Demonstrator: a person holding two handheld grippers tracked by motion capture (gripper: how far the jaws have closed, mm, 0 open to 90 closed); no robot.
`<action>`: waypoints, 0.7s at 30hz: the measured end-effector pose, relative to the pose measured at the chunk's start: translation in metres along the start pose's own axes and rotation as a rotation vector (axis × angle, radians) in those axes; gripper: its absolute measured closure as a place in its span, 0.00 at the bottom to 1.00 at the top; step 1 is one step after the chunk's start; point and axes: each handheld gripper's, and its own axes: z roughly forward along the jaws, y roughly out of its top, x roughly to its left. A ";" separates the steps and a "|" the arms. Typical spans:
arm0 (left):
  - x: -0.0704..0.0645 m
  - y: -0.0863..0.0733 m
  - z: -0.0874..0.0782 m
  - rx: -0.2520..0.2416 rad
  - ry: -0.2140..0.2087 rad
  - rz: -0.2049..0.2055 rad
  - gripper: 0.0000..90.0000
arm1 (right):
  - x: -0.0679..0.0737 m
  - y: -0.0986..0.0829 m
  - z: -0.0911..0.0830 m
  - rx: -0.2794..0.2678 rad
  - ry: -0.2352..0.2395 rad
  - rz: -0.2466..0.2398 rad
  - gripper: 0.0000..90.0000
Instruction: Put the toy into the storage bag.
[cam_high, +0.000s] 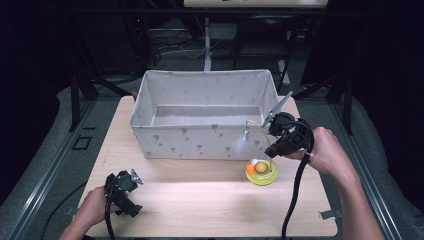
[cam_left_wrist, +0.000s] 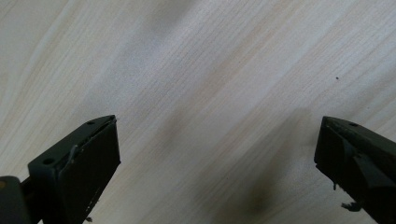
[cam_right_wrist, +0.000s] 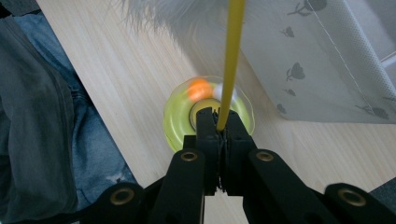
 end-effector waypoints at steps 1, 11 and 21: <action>0.000 0.000 0.000 -0.001 -0.002 0.002 0.00 | 0.000 0.001 -0.001 0.006 -0.004 -0.003 0.98; -0.001 0.001 0.001 0.003 -0.003 0.003 0.00 | -0.001 0.008 -0.014 0.014 0.011 -0.007 0.98; 0.001 0.002 0.002 0.001 -0.010 0.001 0.00 | -0.004 0.017 -0.030 0.010 0.003 -0.023 0.98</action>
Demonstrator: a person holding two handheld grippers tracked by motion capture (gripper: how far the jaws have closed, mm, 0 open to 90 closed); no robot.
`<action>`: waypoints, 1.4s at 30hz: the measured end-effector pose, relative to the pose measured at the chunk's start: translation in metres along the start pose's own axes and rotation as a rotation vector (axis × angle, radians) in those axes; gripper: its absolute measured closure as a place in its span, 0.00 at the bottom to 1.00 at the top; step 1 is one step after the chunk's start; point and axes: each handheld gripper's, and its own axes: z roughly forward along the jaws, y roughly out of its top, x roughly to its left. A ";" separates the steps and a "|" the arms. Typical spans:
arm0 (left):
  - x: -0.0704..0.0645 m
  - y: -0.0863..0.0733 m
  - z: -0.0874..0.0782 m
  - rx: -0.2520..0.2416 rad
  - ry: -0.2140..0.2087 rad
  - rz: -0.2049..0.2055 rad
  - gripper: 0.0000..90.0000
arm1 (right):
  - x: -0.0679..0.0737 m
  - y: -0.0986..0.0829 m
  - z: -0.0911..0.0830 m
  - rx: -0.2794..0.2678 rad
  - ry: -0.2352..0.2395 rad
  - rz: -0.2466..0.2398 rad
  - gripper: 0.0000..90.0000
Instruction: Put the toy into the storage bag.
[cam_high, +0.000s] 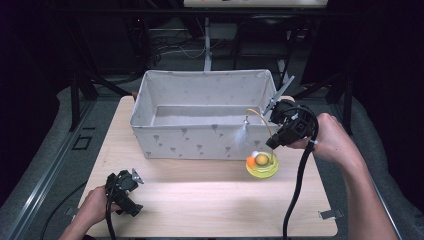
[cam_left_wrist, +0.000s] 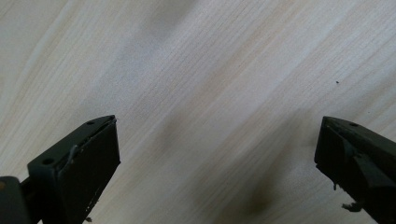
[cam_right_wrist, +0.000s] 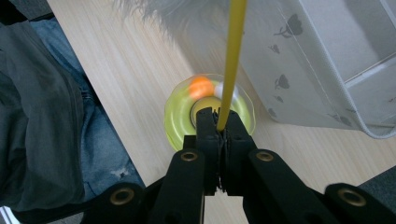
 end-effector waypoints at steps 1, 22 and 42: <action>0.000 0.000 0.000 0.000 0.000 0.001 0.00 | -0.001 0.001 -0.001 0.000 0.001 -0.001 0.98; 0.000 0.000 -0.001 -0.007 0.002 0.003 0.00 | -0.001 0.024 -0.030 0.000 0.000 -0.034 0.98; 0.000 0.000 -0.001 -0.005 0.002 0.004 0.00 | -0.008 0.048 -0.071 -0.023 -0.029 -0.021 0.98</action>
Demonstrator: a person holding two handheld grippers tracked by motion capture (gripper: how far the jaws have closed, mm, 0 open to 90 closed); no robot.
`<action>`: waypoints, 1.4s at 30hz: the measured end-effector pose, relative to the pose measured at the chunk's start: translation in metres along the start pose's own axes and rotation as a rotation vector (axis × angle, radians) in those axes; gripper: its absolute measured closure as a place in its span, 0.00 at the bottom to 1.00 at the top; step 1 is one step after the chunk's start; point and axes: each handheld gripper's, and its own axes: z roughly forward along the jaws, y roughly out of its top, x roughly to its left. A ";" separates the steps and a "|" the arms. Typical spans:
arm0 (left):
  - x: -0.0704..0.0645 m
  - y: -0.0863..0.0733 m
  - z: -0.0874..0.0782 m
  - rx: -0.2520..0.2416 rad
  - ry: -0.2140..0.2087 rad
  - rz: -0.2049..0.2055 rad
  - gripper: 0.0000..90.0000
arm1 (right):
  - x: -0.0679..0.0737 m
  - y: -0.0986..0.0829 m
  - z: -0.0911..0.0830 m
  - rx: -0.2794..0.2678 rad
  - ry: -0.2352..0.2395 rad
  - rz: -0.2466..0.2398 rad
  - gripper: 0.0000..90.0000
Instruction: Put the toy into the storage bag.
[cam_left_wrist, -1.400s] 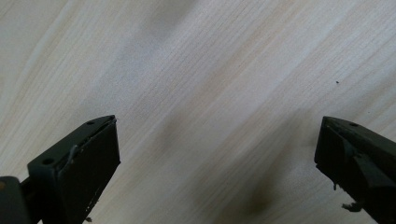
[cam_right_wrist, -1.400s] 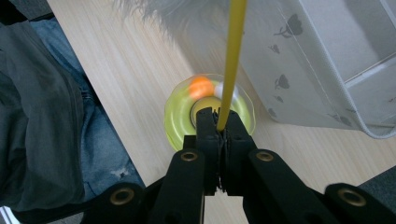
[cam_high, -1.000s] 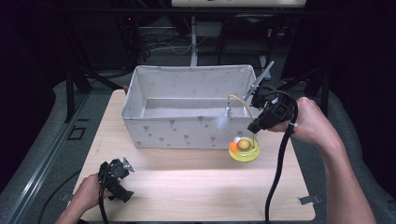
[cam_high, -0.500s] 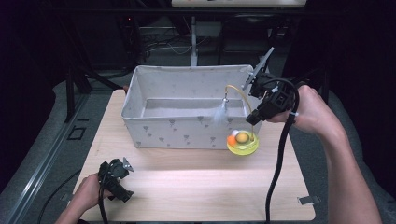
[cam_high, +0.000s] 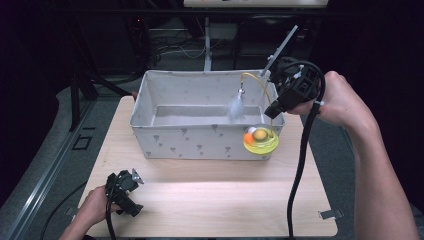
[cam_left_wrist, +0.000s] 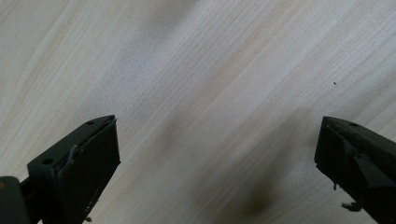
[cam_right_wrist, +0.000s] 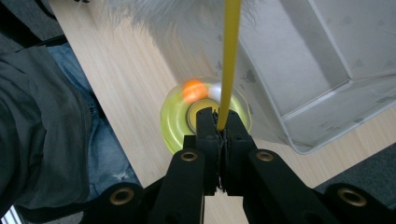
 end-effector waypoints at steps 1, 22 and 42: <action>0.000 0.000 0.000 0.001 0.000 0.000 0.00 | -0.001 0.001 -0.001 -0.002 0.001 0.004 0.98; 0.000 -0.001 0.001 0.000 -0.005 -0.002 0.00 | -0.033 0.029 -0.005 0.012 -0.061 0.092 0.98; 0.001 0.000 0.001 0.000 -0.006 0.001 0.00 | -0.067 0.046 0.009 0.020 -0.095 0.160 0.98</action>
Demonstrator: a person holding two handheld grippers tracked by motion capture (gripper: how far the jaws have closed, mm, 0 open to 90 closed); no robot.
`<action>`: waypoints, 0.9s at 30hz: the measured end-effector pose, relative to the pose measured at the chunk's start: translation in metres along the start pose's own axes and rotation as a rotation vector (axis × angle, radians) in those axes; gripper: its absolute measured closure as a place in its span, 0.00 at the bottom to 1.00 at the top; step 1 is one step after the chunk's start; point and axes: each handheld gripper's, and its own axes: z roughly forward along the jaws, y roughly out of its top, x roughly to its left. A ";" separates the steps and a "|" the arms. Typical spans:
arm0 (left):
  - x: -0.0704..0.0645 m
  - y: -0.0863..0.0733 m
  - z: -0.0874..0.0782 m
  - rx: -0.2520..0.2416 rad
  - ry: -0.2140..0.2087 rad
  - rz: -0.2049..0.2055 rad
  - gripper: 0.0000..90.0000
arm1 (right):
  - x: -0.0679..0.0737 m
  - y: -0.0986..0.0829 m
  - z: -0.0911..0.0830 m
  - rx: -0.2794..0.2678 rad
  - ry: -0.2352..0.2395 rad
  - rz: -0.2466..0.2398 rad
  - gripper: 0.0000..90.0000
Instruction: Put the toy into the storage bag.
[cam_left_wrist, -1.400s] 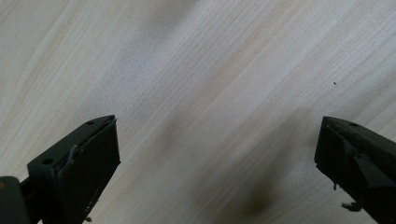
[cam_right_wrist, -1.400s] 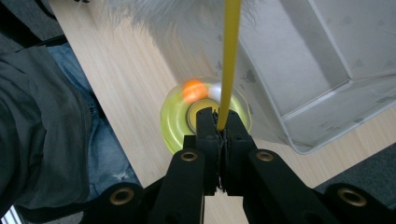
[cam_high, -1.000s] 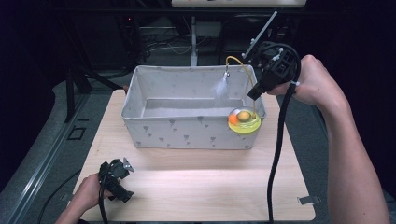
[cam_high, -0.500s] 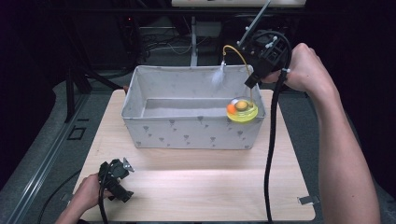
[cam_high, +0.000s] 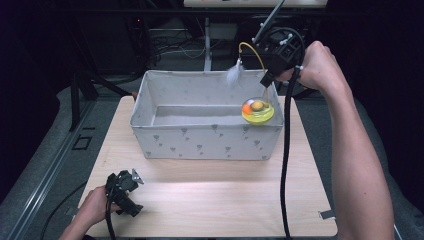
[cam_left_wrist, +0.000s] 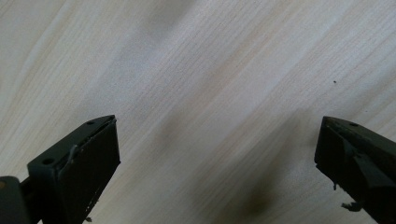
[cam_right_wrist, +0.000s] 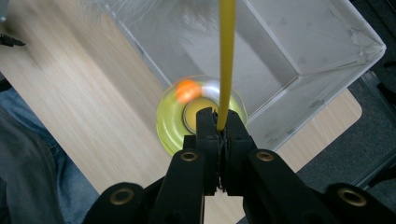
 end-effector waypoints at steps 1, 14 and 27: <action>0.000 0.000 0.000 0.000 0.000 0.000 0.00 | -0.002 0.001 0.001 -0.003 -0.006 0.001 0.98; 0.000 0.000 0.001 0.001 -0.006 -0.003 0.00 | -0.020 0.008 0.020 -0.025 -0.052 0.057 0.98; 0.000 0.000 0.000 0.002 -0.002 0.000 0.00 | -0.030 0.013 0.048 -0.017 -0.042 0.085 0.98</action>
